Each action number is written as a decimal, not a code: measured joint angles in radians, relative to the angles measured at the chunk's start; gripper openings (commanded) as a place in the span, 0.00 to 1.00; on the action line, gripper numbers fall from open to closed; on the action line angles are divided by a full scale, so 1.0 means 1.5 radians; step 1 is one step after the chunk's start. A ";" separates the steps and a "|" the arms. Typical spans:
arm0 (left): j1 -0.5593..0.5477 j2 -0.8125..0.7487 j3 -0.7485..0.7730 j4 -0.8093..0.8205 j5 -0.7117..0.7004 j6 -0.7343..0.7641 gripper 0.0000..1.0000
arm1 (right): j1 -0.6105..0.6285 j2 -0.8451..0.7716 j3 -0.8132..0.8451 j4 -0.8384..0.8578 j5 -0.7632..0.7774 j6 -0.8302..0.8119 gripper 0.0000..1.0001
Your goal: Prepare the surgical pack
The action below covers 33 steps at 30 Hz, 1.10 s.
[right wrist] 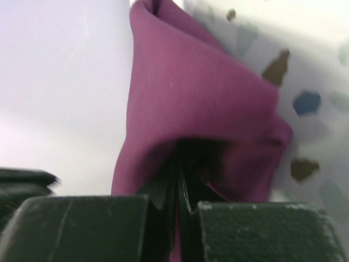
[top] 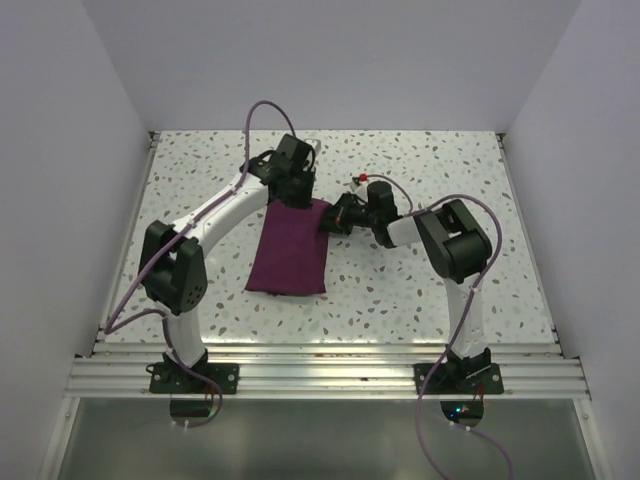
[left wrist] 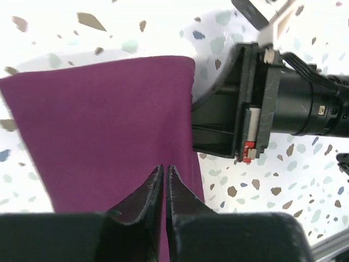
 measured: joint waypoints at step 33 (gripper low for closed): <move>-0.027 -0.060 -0.218 0.134 0.101 -0.054 0.11 | -0.082 0.017 0.066 -0.118 -0.033 -0.101 0.00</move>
